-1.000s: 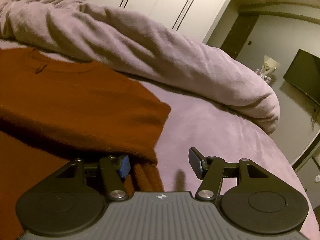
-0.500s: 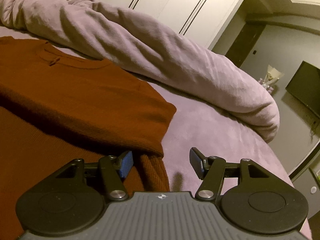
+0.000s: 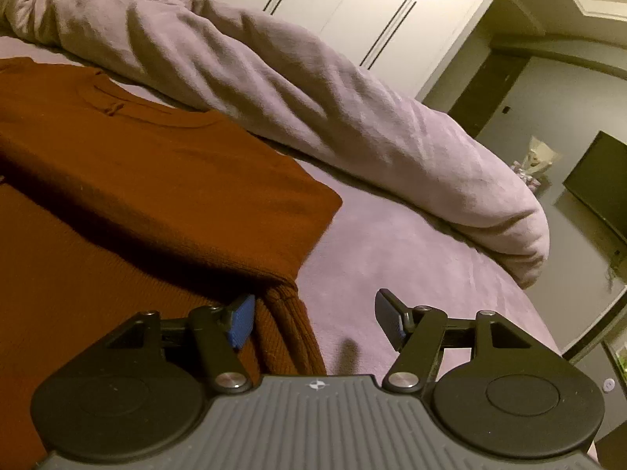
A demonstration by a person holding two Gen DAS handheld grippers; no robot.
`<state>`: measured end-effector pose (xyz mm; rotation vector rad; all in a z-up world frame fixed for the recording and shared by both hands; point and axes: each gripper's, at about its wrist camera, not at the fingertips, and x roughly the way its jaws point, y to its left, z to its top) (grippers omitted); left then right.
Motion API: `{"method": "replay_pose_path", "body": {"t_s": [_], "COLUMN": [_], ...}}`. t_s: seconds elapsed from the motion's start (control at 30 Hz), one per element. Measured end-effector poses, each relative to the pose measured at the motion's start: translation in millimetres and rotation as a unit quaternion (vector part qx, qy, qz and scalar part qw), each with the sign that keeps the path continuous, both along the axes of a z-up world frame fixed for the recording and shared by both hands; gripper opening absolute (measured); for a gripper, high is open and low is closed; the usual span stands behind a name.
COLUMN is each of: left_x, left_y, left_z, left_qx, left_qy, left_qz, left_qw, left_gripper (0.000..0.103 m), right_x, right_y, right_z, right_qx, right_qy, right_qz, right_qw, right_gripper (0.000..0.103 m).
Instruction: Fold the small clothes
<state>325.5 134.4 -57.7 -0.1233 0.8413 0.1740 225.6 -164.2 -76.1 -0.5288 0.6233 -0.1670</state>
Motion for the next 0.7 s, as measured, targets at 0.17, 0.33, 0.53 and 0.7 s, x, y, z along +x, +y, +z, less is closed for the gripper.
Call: {"method": "replay_pose_path", "body": {"t_s": [0.17, 0.33, 0.53, 0.7], "left_x": [-18, -22, -18, -12], "left_y": [4, -16, -28, -32], "left_z": [13, 14, 2, -5], "left_qx": [-0.027, -0.034, -0.028, -0.012], "left_qy": [-0.018, -0.016, 0.003, 0.007], "left_qz": [0.004, -0.021, -0.024, -0.027], "left_qw": [0.9995, 0.9991, 0.9993, 0.9995], "left_gripper": [0.03, 0.035, 0.036, 0.036], "right_x": [-17, -20, 9, 23], "right_y": [-2, 12, 29, 20], "right_z": [19, 35, 6, -15], "right_qx": [0.019, 0.042, 0.023, -0.029], "right_qy": [-0.008, -0.047, -0.006, 0.003], "right_qz": [0.021, 0.05, 0.06, 0.045], "right_qw": [1.0, 0.997, 0.998, 0.999], "right_gripper": [0.065, 0.054, 0.035, 0.034]}}
